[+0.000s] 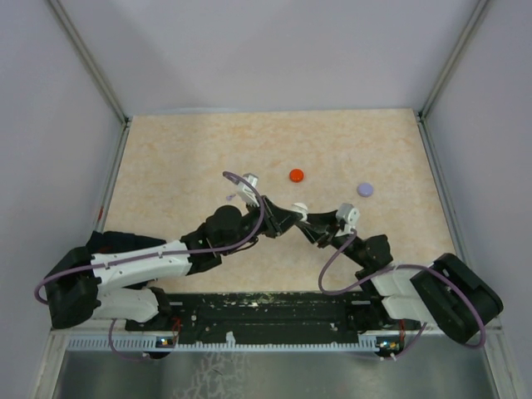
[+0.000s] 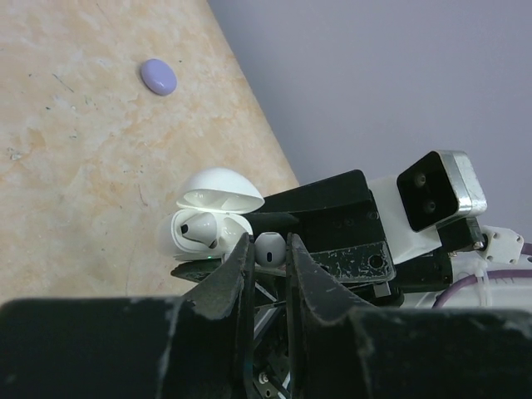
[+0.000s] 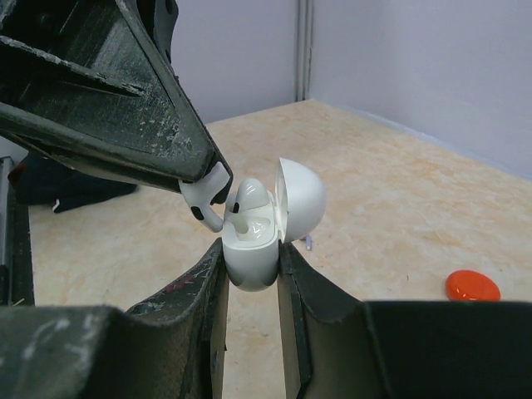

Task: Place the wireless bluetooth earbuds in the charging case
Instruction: Place the earbud in the charging case.

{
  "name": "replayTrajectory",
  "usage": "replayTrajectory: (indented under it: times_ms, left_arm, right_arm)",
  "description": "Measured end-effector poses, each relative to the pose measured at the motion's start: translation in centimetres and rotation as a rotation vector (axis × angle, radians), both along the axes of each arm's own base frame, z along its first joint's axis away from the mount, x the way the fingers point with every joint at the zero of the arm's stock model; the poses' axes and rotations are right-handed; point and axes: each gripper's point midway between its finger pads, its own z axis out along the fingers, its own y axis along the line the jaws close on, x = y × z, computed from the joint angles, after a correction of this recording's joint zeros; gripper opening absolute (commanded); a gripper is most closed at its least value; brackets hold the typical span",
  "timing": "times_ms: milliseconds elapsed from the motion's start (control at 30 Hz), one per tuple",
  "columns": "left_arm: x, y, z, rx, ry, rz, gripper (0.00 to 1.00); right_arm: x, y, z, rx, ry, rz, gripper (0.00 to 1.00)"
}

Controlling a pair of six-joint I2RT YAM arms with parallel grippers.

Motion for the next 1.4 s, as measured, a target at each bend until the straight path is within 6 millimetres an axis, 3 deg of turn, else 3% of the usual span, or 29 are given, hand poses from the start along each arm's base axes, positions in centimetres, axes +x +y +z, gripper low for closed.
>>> replayTrajectory:
  times_ms: [200,533,1400]
  left_arm:
    - [0.0,0.1,0.1,-0.034,0.007,0.033,0.03]
    - [0.3,0.1,2.1,-0.127,-0.005,0.090,0.02]
    - [0.4,-0.4,0.4,-0.135,0.042,0.136,0.03]
  right_arm:
    - [0.0,0.0,0.2,0.003,-0.006,-0.003,0.00]
    - [-0.1,0.1,0.2,-0.002,-0.019,-0.008,0.00]
    - [-0.2,0.1,0.5,0.001,-0.031,-0.011,0.00]
